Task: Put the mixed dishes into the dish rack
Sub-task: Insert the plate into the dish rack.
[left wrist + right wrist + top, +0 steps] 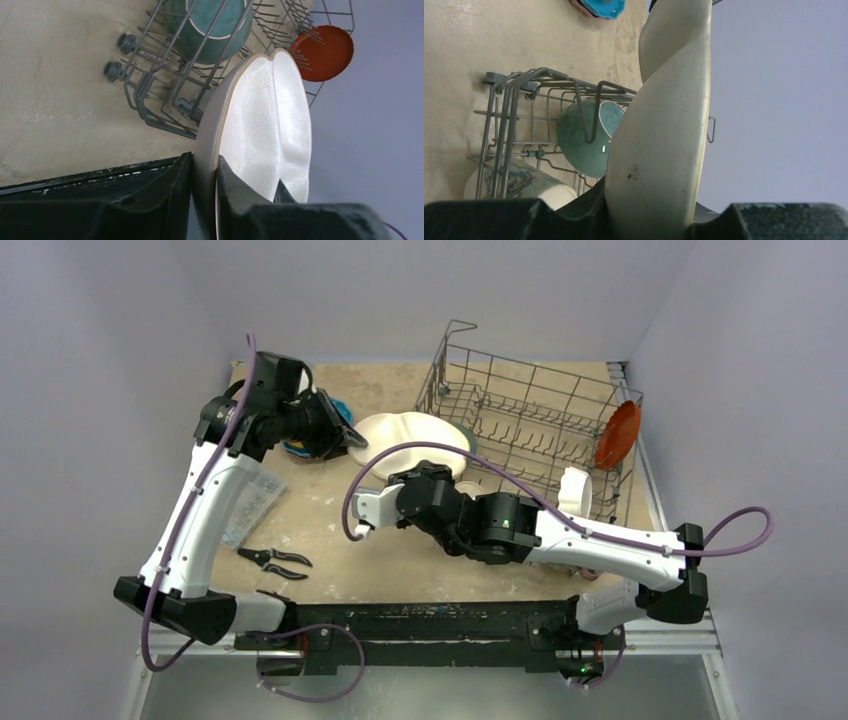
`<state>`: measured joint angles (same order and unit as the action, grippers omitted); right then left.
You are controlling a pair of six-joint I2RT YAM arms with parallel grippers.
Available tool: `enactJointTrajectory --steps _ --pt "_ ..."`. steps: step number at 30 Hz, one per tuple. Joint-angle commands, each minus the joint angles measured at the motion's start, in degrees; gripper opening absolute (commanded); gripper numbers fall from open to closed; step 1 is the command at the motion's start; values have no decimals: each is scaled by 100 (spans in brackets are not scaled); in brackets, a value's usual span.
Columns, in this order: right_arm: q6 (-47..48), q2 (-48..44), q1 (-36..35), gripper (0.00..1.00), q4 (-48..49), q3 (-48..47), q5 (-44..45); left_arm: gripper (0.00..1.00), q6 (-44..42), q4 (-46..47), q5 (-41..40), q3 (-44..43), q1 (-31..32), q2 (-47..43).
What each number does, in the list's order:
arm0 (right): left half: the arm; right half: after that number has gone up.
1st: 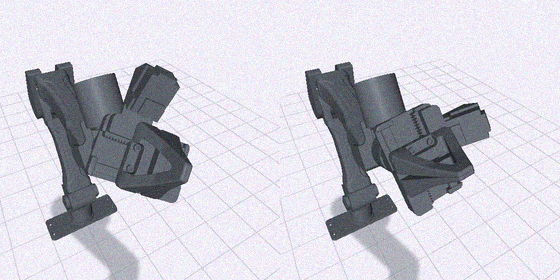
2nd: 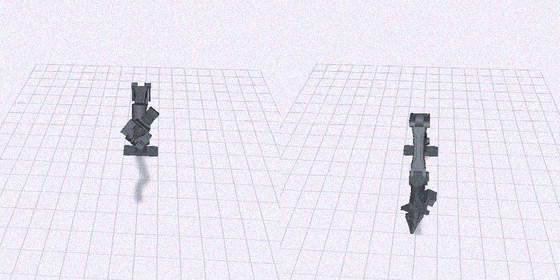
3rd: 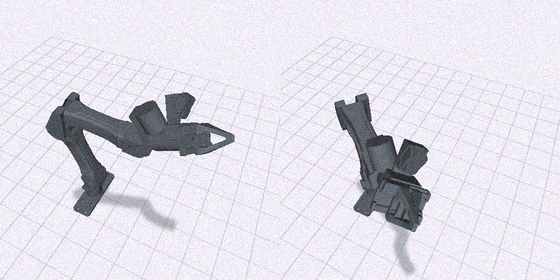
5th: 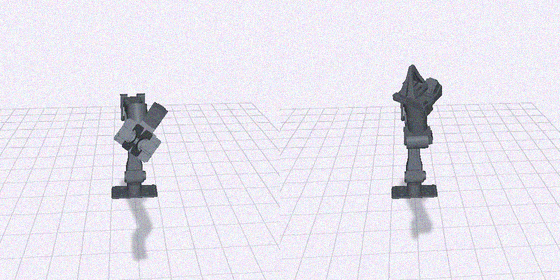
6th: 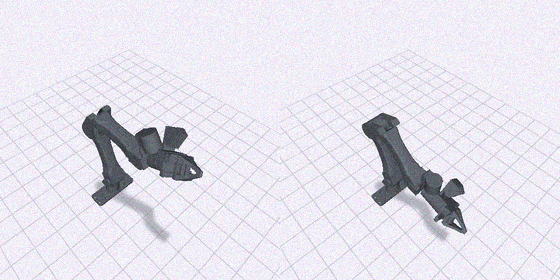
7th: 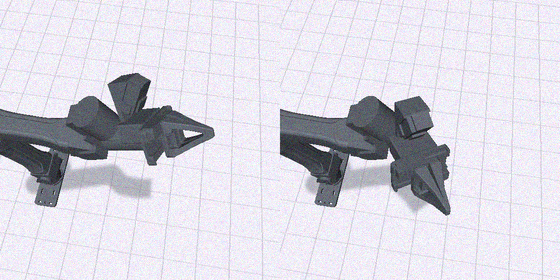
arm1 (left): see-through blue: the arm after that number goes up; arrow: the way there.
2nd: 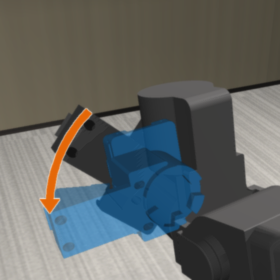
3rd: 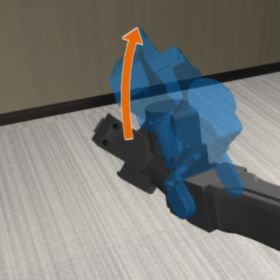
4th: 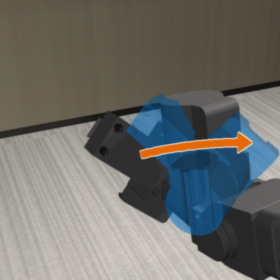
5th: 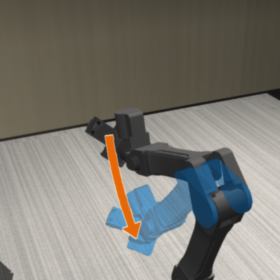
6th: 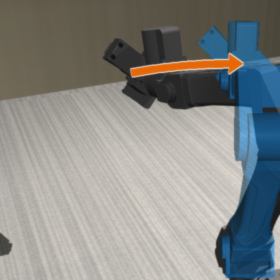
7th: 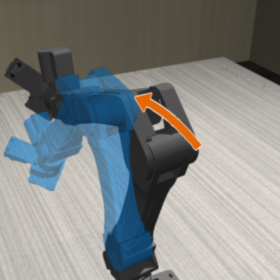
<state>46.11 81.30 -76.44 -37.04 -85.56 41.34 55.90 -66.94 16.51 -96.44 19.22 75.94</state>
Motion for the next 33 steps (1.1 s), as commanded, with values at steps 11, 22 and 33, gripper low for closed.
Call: enactJointTrajectory --steps 11,22,33 --pt "-462 -910 208 0 1180 380 128 88 470 1378 945 -680 152 -120" --pt "-2326 -1672 2350 0 1470 435 -1403 95 -234 750 -540 -840 152 -660" --pt "-5251 -1005 5019 0 1600 -180 -3606 94 100 646 -552 -327 152 -1064"
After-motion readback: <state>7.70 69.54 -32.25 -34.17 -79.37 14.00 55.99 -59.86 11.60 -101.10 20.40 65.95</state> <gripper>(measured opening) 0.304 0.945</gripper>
